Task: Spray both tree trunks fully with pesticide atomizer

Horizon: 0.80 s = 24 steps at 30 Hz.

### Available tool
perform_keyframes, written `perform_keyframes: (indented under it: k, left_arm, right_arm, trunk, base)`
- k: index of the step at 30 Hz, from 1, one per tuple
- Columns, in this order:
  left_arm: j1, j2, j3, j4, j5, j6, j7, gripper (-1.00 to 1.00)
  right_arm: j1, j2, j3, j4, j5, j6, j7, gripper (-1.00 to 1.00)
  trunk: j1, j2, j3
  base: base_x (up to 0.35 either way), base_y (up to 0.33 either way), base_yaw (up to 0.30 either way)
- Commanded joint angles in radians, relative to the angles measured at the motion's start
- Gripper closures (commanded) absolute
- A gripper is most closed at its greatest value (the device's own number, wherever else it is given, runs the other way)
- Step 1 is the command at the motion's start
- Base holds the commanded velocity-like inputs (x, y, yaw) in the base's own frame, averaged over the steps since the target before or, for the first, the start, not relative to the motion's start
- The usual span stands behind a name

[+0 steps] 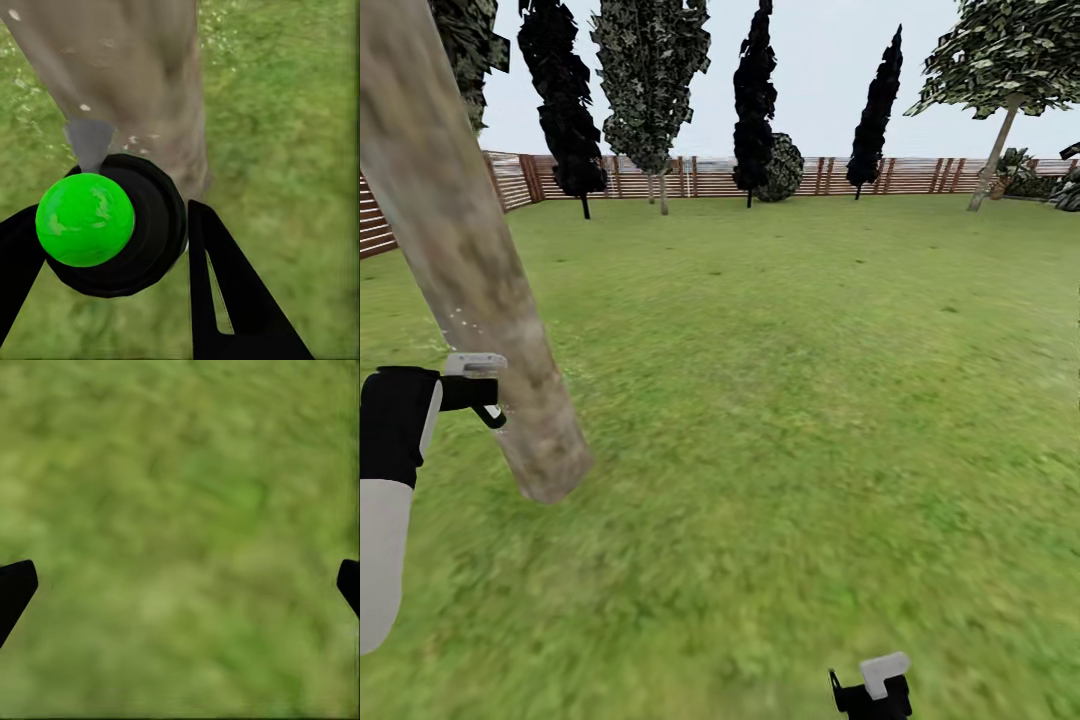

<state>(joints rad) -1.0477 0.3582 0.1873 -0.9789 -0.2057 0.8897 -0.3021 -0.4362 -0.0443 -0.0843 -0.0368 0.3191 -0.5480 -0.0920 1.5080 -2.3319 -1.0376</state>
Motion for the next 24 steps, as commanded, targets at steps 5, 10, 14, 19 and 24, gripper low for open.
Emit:
perform_keyframes:
  k: [5, 10, 14, 19, 24]
  left_arm:
    - [0.000, 0.000, 0.000, -0.001, 0.000, 0.000, 0.000, 1.00]
    - [0.000, 0.000, -0.001, -0.001, 0.000, 0.000, 0.000, 1.00]
    - [0.000, 0.001, 0.000, 0.003, -0.006, 0.000, 0.003, 1.00]
    - [0.055, 0.003, 0.002, 0.019, -0.009, -0.003, 0.011, 1.00]
    - [0.064, 0.009, 0.012, 0.020, -0.008, 0.000, 0.012, 1.00]
  right_arm:
    - [-0.001, 0.001, 0.000, 0.000, 0.000, 0.000, 0.000, -1.00]
    - [0.000, 0.001, 0.000, 0.000, 0.000, 0.000, 0.000, -1.00]
    - [0.000, 0.001, 0.000, 0.000, 0.000, 0.000, 0.000, -1.00]
    - [-0.001, 0.000, 0.000, 0.000, 0.000, -0.001, 0.000, -1.00]
    - [-0.001, 0.001, 0.000, 0.000, -0.001, 0.000, 0.000, -1.00]
  trunk:
    - [0.000, 0.000, 0.000]
    - [0.000, 0.000, 0.000]
    - [0.000, 0.000, 0.000]
    - [0.000, 0.000, 0.000]
    - [0.000, 0.000, 0.000]
  base:
    - [0.000, -0.272, 0.026]
    - [0.084, -0.268, 0.260]
    - [0.225, -0.194, 0.258]
    - [0.249, -0.172, 0.024]
    - [0.116, -0.176, 0.000]
